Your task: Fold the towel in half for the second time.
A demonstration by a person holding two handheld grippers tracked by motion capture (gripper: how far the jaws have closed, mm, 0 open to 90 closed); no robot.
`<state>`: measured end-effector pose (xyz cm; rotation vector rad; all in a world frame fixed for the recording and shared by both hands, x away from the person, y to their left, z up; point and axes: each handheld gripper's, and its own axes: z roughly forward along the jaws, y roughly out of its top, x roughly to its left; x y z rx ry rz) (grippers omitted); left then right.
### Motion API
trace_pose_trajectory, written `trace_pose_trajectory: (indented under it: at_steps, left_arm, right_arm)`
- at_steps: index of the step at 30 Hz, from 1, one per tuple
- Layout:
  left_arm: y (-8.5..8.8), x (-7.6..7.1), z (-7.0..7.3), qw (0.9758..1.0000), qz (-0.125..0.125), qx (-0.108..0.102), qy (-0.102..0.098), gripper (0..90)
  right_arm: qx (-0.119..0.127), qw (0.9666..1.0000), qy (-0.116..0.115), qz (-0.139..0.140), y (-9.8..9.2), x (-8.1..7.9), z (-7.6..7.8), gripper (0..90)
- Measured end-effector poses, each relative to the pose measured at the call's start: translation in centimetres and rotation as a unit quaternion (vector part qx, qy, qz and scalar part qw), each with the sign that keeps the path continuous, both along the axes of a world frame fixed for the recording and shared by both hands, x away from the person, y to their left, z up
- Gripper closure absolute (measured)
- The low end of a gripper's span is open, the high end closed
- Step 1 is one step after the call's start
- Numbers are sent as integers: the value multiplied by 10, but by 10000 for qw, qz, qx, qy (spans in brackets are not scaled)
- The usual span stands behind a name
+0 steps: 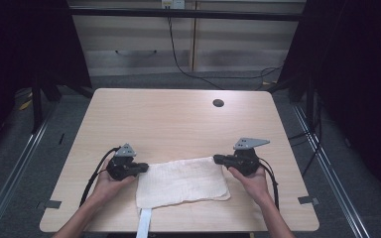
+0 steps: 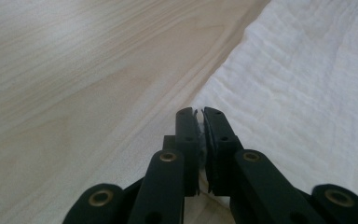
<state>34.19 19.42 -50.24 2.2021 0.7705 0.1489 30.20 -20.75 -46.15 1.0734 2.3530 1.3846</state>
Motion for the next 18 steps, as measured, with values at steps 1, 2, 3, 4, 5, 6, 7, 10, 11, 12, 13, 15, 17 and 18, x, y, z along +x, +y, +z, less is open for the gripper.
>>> trace_pose_trajectory:
  at_steps: [1, 2, 3, 4, 5, 6, 7, 10, 11, 12, 13, 15, 17, 18]
  left_arm:
    - [0, 0, 0, 10000, 34, -9, 1, 854]
    - [0, 0, 0, 10000, 32, -22, -5, 854]
    - [1, 0, 0, 10000, 59, -18, 15, 854]
    - [1, 0, 0, 10000, 73, -42, 44, 854]
    - [1, 0, 0, 10000, 45, -26, 24, 854]
    - [1, 0, 0, 10000, 45, -26, 24, 854]
    - [1, 0, 0, 10000, 53, -36, 24, 854]
    - [1, 0, 0, 10000, 71, 3, 31, 854]
    - [1, 0, 0, 10000, 71, 3, 31, 854]
    - [1, 0, 0, 9999, 106, -23, 28, 854]
    - [1, 0, 0, 9999, 119, -42, 43, 855]
    - [2, 1, 0, 9999, 157, -18, 31, 855]
    - [3, 2, 0, 9998, 184, -13, 42, 854]
    - [5, 3, 0, 9997, 226, -1, 40, 854]
  right_arm:
    - [21, 10000, -14, 2, 0, -1, 1, 882]
    - [21, 10000, -14, 2, 0, -1, 1, 882]
    - [30, 10000, -16, 46, 1, -3, 3, 881]
    - [28, 10000, -26, 61, 0, -4, 4, 881]
    - [32, 10000, -25, 76, 0, -4, 4, 881]
    - [32, 10000, -25, 76, 0, -4, 4, 881]
    - [32, 9999, -3, 101, 1, -5, 4, 881]
    - [-23, 9998, 37, 175, 5, -7, 3, 881]
    - [-21, 9998, 30, 212, 7, -8, 4, 881]
    - [-21, 9998, 30, 212, 7, -8, 4, 881]
    - [-41, 9996, 4, 291, 10, -11, 5, 881]
    - [-57, 9994, -14, 349, 12, -14, 6, 881]
    - [-66, 9993, -21, 379, 13, -16, 6, 881]
    - [-91, 9991, -31, 420, 14, -18, 7, 881]
